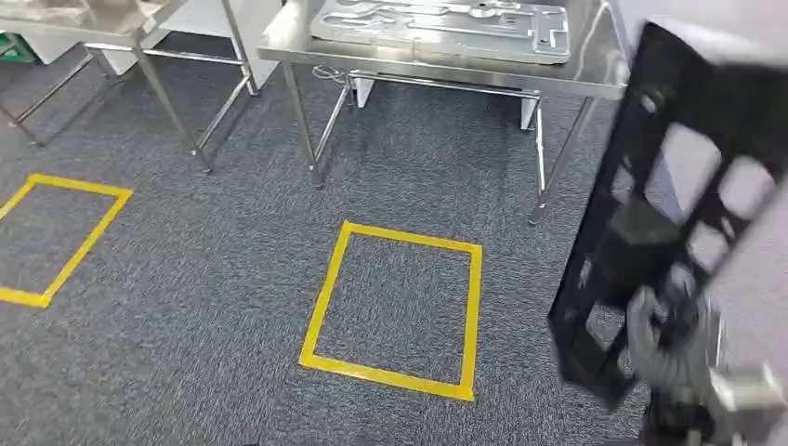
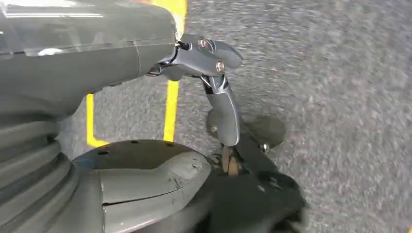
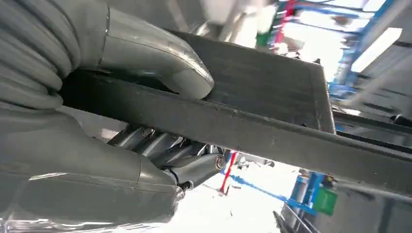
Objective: Take the parts from the cabinet and place them on the table.
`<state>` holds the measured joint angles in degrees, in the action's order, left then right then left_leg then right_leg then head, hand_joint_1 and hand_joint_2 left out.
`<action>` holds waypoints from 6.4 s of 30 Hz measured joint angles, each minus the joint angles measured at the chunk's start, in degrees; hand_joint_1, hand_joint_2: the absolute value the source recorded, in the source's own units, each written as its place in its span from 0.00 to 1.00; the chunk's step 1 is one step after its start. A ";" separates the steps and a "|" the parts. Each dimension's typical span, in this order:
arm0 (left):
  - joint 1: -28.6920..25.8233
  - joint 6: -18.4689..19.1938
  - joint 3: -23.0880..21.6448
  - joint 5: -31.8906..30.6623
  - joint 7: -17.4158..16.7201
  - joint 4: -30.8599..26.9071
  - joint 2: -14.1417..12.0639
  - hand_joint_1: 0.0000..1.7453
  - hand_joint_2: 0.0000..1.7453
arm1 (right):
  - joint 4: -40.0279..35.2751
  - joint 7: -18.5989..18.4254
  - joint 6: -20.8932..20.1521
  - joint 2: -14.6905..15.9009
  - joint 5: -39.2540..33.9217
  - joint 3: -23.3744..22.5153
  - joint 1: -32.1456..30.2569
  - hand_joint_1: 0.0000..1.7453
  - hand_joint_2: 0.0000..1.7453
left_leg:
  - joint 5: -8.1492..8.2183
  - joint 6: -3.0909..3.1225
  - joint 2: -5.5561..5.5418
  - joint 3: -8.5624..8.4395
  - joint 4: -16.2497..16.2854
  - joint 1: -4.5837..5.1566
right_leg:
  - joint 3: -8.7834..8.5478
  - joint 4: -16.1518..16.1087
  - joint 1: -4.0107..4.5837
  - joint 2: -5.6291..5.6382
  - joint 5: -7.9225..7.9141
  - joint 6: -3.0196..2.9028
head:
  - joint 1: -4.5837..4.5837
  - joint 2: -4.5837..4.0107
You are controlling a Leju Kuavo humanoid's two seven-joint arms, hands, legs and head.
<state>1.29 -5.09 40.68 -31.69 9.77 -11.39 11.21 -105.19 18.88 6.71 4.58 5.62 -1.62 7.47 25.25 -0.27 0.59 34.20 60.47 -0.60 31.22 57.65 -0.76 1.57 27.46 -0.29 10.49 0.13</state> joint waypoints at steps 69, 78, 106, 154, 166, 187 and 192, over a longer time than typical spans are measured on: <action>0.75 2.80 -0.63 -3.32 -1.29 0.31 -2.51 0.00 1.00 | 70.08 -0.06 -24.67 -1.87 25.82 56.31 79.15 1.00 1.00 | -1.36 2.72 -0.62 0.44 -3.59 0.43 | 3.05 5.99 0.32 -1.03 2.61 1.67 | -0.13 0.00; 0.51 2.99 -0.63 -4.35 -1.27 0.42 -2.05 0.00 1.00 | 66.59 -1.41 -19.26 -0.03 35.44 62.00 79.49 1.00 1.00 | 2.66 1.73 -1.00 -3.80 -3.31 0.50 | 7.42 0.55 0.36 -1.65 -5.16 1.80 | -0.17 -0.02; 0.65 3.28 0.63 -5.46 -1.27 0.44 -2.12 0.00 1.00 | 62.08 -2.77 -9.29 4.14 47.08 59.41 74.27 1.00 1.00 | 1.19 3.07 -1.20 -2.19 -2.70 0.84 | 8.88 7.52 0.34 -1.20 -2.85 1.32 | -0.15 0.00; -0.23 2.29 0.96 -8.54 -2.34 0.87 -2.19 0.00 1.00 | 65.08 -3.54 4.61 5.96 39.41 40.94 60.48 1.00 1.00 | -7.08 0.21 -0.74 7.34 -2.21 0.11 | -5.92 -0.66 0.48 -0.99 4.41 0.03 | -0.42 -0.02; 0.88 1.59 1.01 -8.54 -2.47 0.85 -2.25 0.00 1.00 | 66.83 -4.00 5.57 5.46 39.87 38.86 60.20 1.00 1.00 | 1.61 2.32 -1.88 -3.76 -2.76 0.17 | 10.55 13.90 0.01 -1.25 12.05 2.15 | -0.39 0.00; 1.31 0.39 1.86 -8.35 -2.34 1.07 -2.36 0.00 1.00 | 67.96 -3.84 5.18 5.32 41.40 38.03 59.70 1.00 1.00 | 0.10 1.19 -1.07 -0.49 -2.24 0.97 | 6.92 0.54 0.98 -0.46 -6.17 -0.72 | -0.46 -0.02; 1.49 0.55 2.14 -8.37 -1.97 1.07 -2.19 0.00 1.00 | 68.23 -3.45 5.01 5.35 41.53 37.66 60.10 1.00 1.00 | -1.42 2.27 -0.69 -0.68 -4.10 0.23 | 9.80 7.84 0.75 -0.82 -0.35 1.07 | -0.46 0.00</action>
<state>2.78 -4.55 42.82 -40.06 7.80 -10.32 9.03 -36.96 15.43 11.72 9.92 47.15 36.04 67.57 23.83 2.00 -0.09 33.52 56.37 -0.38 41.02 65.49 -0.01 0.75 27.11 0.77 10.03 0.13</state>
